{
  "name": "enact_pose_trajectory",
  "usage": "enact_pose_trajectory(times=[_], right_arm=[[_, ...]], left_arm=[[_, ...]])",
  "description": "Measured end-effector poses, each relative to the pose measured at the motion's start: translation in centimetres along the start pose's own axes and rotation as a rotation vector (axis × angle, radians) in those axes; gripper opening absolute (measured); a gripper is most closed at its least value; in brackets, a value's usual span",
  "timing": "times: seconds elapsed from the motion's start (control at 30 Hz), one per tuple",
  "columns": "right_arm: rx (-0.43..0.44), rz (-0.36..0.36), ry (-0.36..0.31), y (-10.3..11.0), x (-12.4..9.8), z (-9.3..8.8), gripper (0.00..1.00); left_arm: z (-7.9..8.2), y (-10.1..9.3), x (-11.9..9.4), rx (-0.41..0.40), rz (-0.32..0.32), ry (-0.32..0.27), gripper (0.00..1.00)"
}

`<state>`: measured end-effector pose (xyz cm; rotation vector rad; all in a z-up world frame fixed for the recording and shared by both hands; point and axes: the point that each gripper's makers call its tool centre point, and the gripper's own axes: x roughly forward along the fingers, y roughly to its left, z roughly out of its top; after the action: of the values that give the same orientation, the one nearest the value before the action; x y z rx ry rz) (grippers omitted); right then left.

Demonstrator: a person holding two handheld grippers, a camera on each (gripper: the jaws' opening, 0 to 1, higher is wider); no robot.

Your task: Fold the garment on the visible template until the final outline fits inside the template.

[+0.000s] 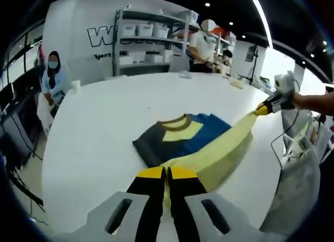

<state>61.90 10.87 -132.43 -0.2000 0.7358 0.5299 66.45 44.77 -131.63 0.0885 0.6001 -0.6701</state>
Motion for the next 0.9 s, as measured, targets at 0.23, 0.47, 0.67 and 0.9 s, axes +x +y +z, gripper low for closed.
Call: enact_pose_trajectory(times=[0.23, 0.47, 0.67, 0.9], right_arm=[[0.014, -0.014, -0.011, -0.9, 0.7, 1.3, 0.00], [0.001, -0.025, -0.016, -2.1, 1.5, 2.9, 0.00], [-0.005, -0.033, -0.024, -2.7, 1.7, 4.0, 0.00], [-0.019, -0.039, -0.032, -3.2, 1.5, 5.0, 0.00]], left_arm=[[1.4, 0.1, 0.6, -0.029, 0.011, -0.028, 0.01], [2.8, 0.7, 1.4, -0.038, 0.021, -0.041, 0.01], [4.1, 1.4, 1.7, -0.037, 0.027, -0.056, 0.01], [5.2, 1.8, 2.1, -0.024, 0.028, -0.066, 0.01]])
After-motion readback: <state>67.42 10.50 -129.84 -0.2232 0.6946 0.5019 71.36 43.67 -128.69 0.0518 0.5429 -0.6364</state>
